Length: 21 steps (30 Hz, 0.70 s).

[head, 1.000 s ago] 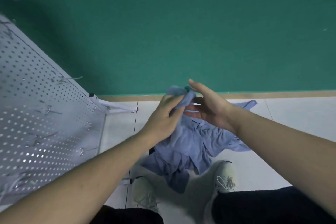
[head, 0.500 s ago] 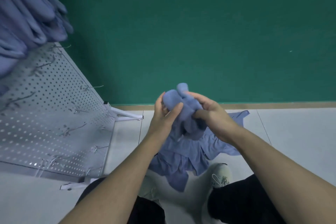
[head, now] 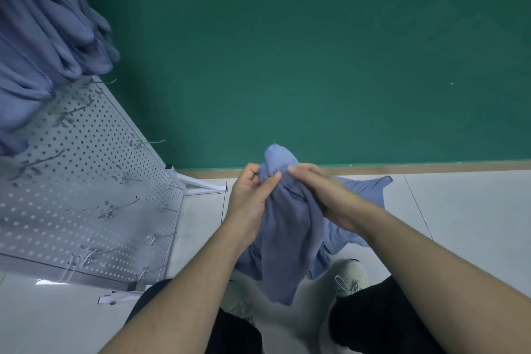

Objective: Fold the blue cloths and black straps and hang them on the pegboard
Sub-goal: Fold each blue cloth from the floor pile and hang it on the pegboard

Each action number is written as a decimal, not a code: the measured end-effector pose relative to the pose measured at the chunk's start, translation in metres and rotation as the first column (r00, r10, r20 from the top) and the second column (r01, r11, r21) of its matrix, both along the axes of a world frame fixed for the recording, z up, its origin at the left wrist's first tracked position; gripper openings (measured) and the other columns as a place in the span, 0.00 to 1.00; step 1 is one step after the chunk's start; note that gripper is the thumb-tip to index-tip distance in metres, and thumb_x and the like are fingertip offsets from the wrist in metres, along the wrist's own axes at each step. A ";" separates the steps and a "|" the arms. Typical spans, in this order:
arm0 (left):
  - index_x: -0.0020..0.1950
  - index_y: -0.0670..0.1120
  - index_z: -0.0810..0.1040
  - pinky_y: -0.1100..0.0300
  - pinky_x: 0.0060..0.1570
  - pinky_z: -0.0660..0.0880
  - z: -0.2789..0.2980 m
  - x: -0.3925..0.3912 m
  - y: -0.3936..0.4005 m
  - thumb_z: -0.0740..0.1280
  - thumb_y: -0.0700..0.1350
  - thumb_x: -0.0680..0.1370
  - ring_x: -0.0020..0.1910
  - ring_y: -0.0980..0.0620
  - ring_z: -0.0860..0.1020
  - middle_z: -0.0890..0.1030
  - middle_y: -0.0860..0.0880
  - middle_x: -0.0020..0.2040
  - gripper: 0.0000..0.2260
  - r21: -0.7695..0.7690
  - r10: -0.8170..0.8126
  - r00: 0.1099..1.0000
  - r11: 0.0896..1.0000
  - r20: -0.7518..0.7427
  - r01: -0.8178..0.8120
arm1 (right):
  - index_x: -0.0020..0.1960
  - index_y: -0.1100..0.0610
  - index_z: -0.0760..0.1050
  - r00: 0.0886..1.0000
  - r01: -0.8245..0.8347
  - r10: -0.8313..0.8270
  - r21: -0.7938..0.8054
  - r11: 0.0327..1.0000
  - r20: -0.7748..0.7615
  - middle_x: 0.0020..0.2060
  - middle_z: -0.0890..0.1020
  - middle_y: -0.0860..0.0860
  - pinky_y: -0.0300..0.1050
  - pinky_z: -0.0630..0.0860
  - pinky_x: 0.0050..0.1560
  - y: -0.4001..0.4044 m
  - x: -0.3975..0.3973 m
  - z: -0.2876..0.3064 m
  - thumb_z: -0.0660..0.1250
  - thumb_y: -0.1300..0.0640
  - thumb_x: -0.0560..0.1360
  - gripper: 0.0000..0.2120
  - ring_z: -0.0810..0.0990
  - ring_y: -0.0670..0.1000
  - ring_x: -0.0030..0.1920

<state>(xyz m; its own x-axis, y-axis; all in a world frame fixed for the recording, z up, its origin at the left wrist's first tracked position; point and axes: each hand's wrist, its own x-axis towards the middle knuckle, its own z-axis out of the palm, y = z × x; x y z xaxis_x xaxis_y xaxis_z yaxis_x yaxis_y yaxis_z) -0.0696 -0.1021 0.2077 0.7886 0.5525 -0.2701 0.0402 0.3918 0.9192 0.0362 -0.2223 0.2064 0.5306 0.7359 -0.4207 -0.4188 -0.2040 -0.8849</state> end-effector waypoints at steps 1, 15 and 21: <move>0.46 0.45 0.74 0.56 0.46 0.79 -0.001 0.000 0.000 0.71 0.38 0.78 0.44 0.49 0.82 0.83 0.45 0.44 0.07 0.023 -0.003 1.000 1.000 -0.015 0.003 | 0.61 0.60 0.77 1.000 -0.018 0.018 -0.010 1.000 0.019 0.53 0.86 0.56 0.50 0.79 0.60 0.001 -0.002 0.000 0.75 0.44 0.73 0.25 0.85 0.55 0.56; 0.60 0.40 0.81 0.58 0.50 0.80 0.000 0.000 0.017 0.69 0.42 0.80 0.52 0.50 0.84 0.85 0.42 0.55 0.10 -0.066 0.128 0.992 0.990 0.018 -0.127 | 0.61 0.57 0.77 0.913 0.353 -0.380 0.177 0.919 0.150 0.55 0.85 0.56 0.53 0.78 0.62 0.000 0.021 0.001 0.64 0.65 0.79 0.12 0.83 0.56 0.59; 0.62 0.41 0.76 0.55 0.53 0.79 0.002 -0.004 0.037 0.65 0.34 0.80 0.55 0.46 0.82 0.83 0.40 0.58 0.11 -0.137 0.254 0.966 0.959 0.038 -0.247 | 0.59 0.54 0.75 0.864 0.370 -0.388 0.118 0.922 0.321 0.56 0.83 0.56 0.56 0.78 0.63 -0.012 0.033 0.005 0.62 0.64 0.75 0.14 0.82 0.54 0.59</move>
<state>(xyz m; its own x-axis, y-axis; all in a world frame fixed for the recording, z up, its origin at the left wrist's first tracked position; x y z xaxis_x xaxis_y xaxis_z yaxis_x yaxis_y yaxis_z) -0.0741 -0.0649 0.2094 0.6450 0.6969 -0.3134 -0.1232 0.4996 0.8574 0.0690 -0.2344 0.2110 0.8742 0.4655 -0.1381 -0.1350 -0.0401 -0.9900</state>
